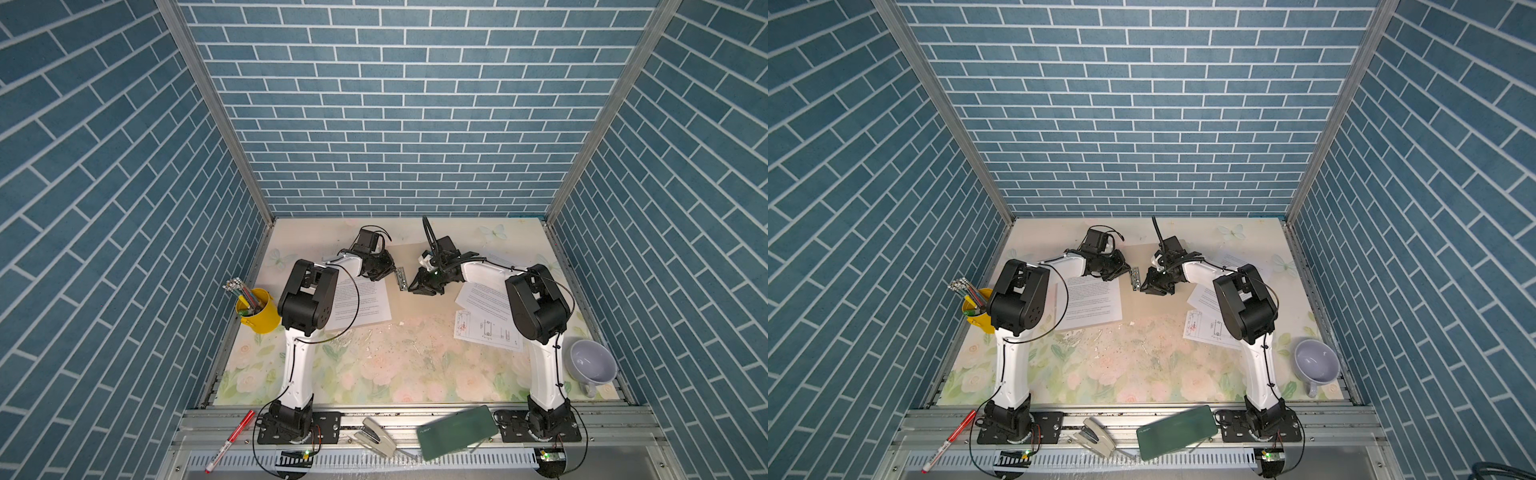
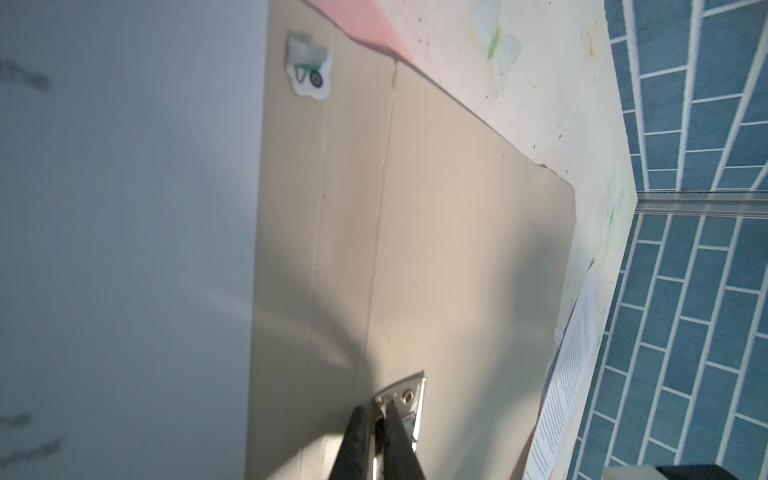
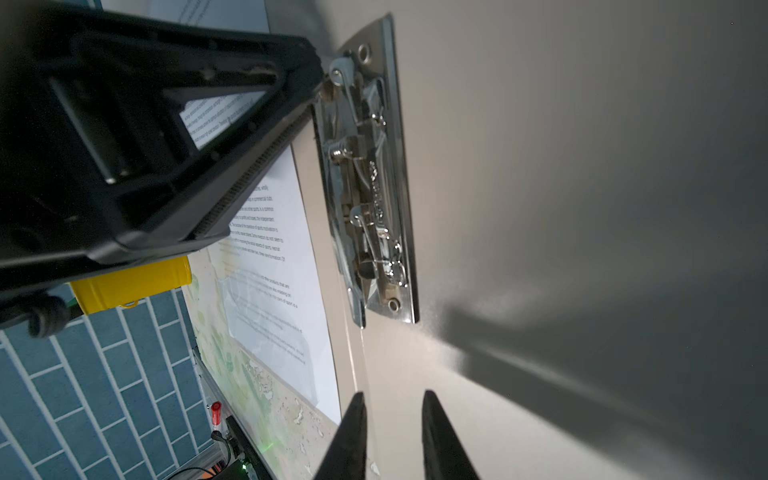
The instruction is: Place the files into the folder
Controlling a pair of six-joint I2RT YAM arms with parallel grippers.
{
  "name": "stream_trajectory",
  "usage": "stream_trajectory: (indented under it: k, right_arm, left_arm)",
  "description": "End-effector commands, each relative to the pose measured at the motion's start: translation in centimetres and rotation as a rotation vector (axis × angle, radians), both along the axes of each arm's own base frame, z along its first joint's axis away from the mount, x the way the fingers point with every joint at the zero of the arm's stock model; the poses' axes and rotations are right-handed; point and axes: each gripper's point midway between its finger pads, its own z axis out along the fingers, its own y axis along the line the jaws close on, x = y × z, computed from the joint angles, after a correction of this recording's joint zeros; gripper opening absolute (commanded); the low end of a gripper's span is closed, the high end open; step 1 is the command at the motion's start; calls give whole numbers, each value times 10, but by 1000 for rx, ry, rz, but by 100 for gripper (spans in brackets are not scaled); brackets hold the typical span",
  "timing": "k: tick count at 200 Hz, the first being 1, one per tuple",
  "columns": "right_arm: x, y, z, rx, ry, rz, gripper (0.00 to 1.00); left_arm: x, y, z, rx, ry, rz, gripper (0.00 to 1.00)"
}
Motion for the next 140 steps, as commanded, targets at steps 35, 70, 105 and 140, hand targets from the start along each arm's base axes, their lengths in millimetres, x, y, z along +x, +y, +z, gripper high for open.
stream_trajectory:
  k: [35, 70, 105, 140]
  right_arm:
    - [0, 1, -1, 19, 32, -45, 25]
    - [0, 3, -3, 21, 42, -45, 24]
    - [1, 6, -6, 36, 56, -45, 24]
    - [5, 15, -6, 57, 59, -38, 22]
  left_arm:
    - [-7, -1, -10, 4, 10, -3, 12]
    - [-7, -1, -11, 3, 4, -4, 12]
    - [-9, 0, -12, 4, 6, -5, 12]
    - [-11, 0, -12, 7, 2, -8, 12]
